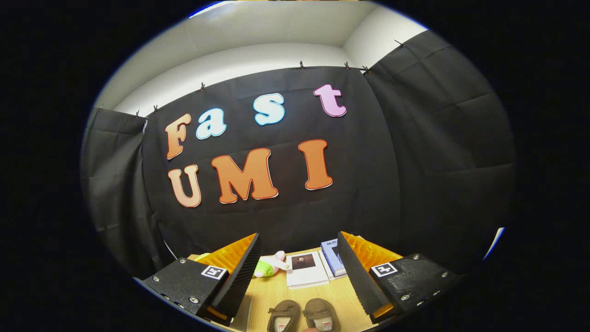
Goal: Open the storage box then place both shoes into the box .Put the left shoe in first, then the right shoe, with the right side of both shoes facing outward in a uniform manner.
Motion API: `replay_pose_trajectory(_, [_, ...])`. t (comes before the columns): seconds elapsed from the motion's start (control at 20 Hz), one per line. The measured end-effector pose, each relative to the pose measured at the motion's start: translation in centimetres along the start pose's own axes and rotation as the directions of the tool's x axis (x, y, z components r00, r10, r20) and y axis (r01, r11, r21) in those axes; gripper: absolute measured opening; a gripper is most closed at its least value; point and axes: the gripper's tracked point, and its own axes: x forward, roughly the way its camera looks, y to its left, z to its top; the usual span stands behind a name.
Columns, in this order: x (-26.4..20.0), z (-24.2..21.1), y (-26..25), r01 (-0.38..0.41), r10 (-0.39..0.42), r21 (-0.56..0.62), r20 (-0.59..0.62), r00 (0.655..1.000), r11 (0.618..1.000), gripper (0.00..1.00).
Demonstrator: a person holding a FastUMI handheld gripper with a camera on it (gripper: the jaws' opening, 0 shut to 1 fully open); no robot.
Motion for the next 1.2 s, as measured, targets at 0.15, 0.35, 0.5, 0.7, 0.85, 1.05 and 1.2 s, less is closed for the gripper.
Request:
replay_pose_trajectory(0.15, [0.5,-0.9,0.8,-0.023,0.023,0.009,-0.022,0.999,1.0,0.98])
replay_pose_trajectory(0.35, [1.2,-2.9,3.1,-0.097,0.107,0.129,-0.072,0.992,0.987,0.98])
replay_pose_trajectory(0.5, [1.7,-5.3,5.1,-0.151,0.184,0.232,-0.129,0.974,0.961,0.98])
replay_pose_trajectory(0.7, [2.1,-9.6,7.9,-0.209,0.29,0.324,-0.226,0.93,0.923,0.98])
replay_pose_trajectory(0.85, [2.1,-13.4,9.7,-0.23,0.355,0.383,-0.296,0.887,0.895,0.98])
replay_pose_trajectory(1.05, [2.3,-18.7,12.1,-0.23,0.436,0.476,-0.386,0.813,0.849,0.98])
replay_pose_trajectory(1.2, [2.1,-22.2,13.8,-0.215,0.494,0.545,-0.438,0.751,0.81,0.98])
